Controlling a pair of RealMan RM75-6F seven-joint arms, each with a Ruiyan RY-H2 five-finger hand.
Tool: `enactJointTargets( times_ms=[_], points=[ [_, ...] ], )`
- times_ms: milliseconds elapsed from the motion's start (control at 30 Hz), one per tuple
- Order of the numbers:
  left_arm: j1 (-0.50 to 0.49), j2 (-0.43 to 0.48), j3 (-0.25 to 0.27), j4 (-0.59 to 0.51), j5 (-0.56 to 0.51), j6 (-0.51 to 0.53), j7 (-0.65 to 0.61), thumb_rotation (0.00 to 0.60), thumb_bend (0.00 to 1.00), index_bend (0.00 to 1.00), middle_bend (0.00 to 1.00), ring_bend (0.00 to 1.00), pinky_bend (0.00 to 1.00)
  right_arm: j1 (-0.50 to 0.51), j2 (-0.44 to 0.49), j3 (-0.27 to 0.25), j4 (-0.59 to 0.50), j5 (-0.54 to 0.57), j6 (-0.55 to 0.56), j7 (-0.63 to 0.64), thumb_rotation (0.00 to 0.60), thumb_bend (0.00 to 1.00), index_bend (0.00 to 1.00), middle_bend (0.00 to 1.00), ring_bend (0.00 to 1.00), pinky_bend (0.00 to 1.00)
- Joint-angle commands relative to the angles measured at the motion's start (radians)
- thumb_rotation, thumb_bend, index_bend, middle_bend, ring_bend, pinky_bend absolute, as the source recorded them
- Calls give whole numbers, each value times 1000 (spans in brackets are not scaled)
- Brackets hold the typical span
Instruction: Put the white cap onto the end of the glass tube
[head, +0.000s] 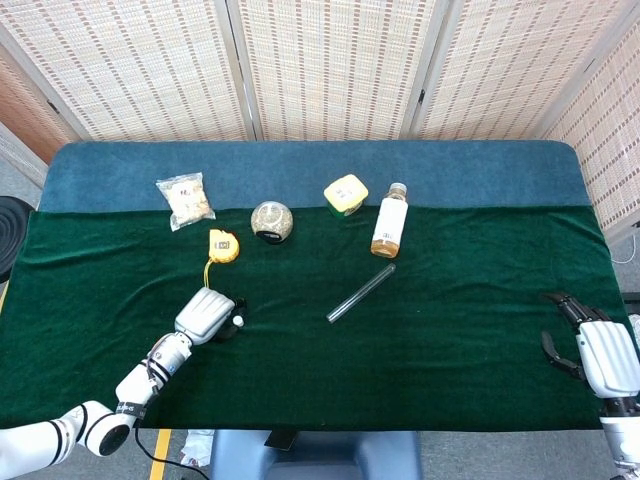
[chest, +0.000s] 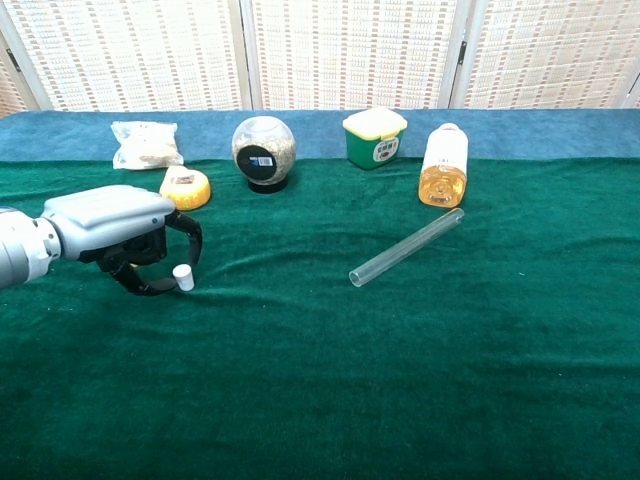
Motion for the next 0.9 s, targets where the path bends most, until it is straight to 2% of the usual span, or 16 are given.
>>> enactJointTargets(
  times_ms=[33, 600, 900],
  points=[
    [0, -2, 0, 3, 1, 1, -2, 600, 410, 469, 1000, 908, 809, 0, 0, 0, 0, 0, 0, 0, 600, 529, 238, 305, 385, 351],
    [2, -26, -3, 45, 25, 15, -39, 600, 424, 527, 1000, 909, 810, -2, -1, 1, 0, 5, -2, 3, 600, 529, 238, 315, 395, 351],
    [9, -19, -8, 47, 42, 34, -107, 600, 494, 590, 1000, 911, 812, 4, 3, 1, -1, -4, -6, -1, 600, 529, 238, 337, 403, 351]
  ],
)
